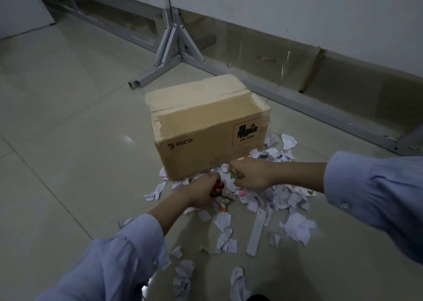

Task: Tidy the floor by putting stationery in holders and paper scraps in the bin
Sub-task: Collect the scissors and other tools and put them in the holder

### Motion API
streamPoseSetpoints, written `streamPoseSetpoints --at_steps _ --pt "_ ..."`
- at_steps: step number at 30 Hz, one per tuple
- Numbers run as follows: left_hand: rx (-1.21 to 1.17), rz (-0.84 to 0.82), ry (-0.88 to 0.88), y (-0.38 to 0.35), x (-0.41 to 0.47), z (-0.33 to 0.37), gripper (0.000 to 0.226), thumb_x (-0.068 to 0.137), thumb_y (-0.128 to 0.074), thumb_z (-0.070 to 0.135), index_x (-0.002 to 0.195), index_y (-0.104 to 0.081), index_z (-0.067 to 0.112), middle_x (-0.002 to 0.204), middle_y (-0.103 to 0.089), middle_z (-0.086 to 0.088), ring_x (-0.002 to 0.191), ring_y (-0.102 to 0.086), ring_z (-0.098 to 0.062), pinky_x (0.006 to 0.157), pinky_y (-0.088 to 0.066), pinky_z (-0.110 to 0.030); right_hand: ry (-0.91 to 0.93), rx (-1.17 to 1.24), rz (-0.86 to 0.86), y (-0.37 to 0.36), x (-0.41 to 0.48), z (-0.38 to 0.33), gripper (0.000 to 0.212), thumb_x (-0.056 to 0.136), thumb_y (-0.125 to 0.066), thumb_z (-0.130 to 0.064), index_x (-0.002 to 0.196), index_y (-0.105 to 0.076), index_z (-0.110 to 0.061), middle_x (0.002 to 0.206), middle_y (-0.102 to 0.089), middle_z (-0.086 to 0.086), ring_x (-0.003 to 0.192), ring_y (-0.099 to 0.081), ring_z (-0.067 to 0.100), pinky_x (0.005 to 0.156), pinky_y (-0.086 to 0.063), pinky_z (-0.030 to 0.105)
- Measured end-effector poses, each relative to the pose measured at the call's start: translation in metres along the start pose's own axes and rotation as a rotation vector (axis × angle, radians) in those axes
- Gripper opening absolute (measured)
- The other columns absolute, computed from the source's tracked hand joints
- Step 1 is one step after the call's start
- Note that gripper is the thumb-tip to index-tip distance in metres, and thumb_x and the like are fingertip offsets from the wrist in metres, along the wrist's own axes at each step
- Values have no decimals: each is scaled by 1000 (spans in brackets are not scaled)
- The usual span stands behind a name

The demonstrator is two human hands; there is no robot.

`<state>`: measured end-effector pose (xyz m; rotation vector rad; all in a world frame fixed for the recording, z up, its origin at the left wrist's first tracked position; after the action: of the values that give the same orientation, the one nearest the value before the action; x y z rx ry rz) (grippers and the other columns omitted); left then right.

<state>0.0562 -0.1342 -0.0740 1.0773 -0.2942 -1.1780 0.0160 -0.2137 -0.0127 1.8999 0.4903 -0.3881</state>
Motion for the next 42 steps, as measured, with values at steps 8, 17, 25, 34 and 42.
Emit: streamPoseSetpoints --at_steps 8,17,25,34,42 --pt "411 -110 -135 -19 12 13 45 76 -69 29 111 -48 10 112 -51 -11 98 -54 -28 77 -44 -36 72 -216 -219 -52 -42 22 19 93 -46 -22 109 -44 -12 96 -51 9 80 -46 22 76 -43 36" --pt "609 -109 -176 -30 22 20 41 86 -60 15 124 -46 8 121 -53 -14 112 -50 -32 89 -43 -40 160 -515 -219 -105 -38 32 40 96 -48 -22 134 -38 -11 115 -54 16 94 -56 32 65 -34 34" --pt "719 -125 -243 -30 26 30 41 92 -48 7 133 -41 6 123 -54 -17 113 -49 -32 92 -43 -41 222 -525 -268 -117 -33 24 39 92 -54 -12 129 -43 -8 129 -43 18 84 -55 33 64 -40 38" --pt "596 -166 -139 -23 25 20 27 93 -48 7 120 -48 3 121 -53 -17 114 -47 -31 91 -44 -39 332 -542 -240 -111 -30 19 40 92 -50 0 131 -42 -6 137 -34 22 82 -56 34 64 -45 42" --pt "65 -153 22 13 20 21 23 92 -56 26 105 -56 7 107 -58 -12 93 -52 -25 78 -40 -33 183 -86 -132 -66 -31 38 45 88 -59 -14 132 -47 -16 132 -48 5 112 -52 23 91 -45 37"
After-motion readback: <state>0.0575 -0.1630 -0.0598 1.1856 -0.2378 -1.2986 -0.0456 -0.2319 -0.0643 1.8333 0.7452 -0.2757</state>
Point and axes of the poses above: each hand's wrist, its own x-axis towards the middle knuckle, its own y-axis out of the back of the hand, z = x × y, the point moved 8 cm from there along x, towards the middle knuckle
